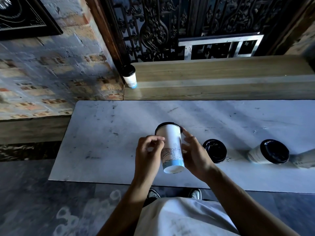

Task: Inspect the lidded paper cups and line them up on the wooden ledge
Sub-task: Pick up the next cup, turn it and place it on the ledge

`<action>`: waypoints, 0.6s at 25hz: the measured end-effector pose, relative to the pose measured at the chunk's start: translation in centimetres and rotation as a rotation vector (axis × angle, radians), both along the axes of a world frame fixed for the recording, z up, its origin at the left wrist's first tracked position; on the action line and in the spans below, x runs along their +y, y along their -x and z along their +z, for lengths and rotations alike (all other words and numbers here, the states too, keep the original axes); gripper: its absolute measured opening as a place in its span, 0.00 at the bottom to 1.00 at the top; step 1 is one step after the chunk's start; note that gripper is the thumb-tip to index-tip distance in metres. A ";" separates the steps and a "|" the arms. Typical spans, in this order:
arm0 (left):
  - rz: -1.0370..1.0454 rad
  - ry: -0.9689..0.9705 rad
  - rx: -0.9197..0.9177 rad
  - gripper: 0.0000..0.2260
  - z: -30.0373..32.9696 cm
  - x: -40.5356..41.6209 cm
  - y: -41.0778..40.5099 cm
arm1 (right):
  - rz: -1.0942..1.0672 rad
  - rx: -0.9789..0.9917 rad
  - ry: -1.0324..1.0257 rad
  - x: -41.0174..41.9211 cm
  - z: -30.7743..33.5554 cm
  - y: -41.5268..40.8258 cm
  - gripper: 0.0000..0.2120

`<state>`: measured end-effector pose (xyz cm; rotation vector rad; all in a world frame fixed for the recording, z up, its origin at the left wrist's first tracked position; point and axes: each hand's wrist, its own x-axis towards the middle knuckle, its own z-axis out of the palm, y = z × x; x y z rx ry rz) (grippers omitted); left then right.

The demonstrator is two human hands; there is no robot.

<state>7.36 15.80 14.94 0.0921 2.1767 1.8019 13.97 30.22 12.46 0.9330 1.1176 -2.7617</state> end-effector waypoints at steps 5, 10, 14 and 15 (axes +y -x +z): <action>-0.010 -0.013 0.008 0.07 -0.3 -0.4 0.3 | -0.008 0.005 -0.055 0.3 0.0 -0.3 0.07; -0.020 -0.034 -0.029 0.09 -0.9 -1.0 0.3 | 0.041 -0.034 -0.166 0.5 0.5 -0.5 0.26; -0.039 -0.043 0.037 0.10 -0.8 -1.5 0.3 | 0.051 -0.067 -0.203 0.5 0.6 -0.8 0.22; -0.057 -0.032 0.059 0.13 -0.8 -1.6 0.3 | 0.046 -0.074 -0.205 0.5 0.6 -0.9 0.22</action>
